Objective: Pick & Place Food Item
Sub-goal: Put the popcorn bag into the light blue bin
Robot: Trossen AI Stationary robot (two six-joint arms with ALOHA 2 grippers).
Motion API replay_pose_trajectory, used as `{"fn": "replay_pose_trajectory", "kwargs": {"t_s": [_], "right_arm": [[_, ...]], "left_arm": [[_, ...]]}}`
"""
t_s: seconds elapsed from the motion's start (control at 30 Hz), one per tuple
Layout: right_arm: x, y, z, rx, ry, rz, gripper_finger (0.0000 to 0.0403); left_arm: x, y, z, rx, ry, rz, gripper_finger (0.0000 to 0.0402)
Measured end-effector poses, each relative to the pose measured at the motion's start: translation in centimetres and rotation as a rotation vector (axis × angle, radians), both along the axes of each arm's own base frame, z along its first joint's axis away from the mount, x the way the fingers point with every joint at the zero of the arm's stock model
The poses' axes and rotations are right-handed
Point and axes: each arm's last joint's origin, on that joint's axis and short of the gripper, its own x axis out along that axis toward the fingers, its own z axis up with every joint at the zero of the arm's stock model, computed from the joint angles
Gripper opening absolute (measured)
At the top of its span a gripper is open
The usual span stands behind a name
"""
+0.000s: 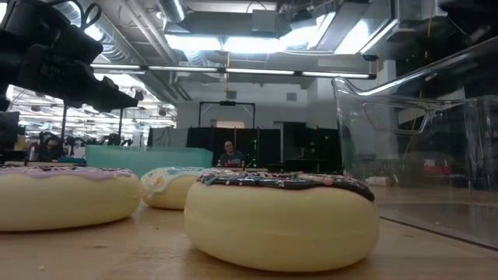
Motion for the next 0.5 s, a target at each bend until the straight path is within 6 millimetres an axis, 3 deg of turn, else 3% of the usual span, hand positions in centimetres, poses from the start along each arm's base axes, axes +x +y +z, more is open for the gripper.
{"fn": "replay_pose_trajectory", "kwargs": {"t_s": [0.23,0.5], "right_arm": [[-0.7,-1.6,2.0,0.489,-0.187,-0.38,0.0199],[-0.8,-2.2,2.2,0.647,-0.238,-0.516,0.0199]], "left_arm": [[0.0,0.0,0.0,0.0,0.0,0.0,0.0143],[0.1,0.3,0.4,0.01,-0.042,0.084,0.0143]]}}
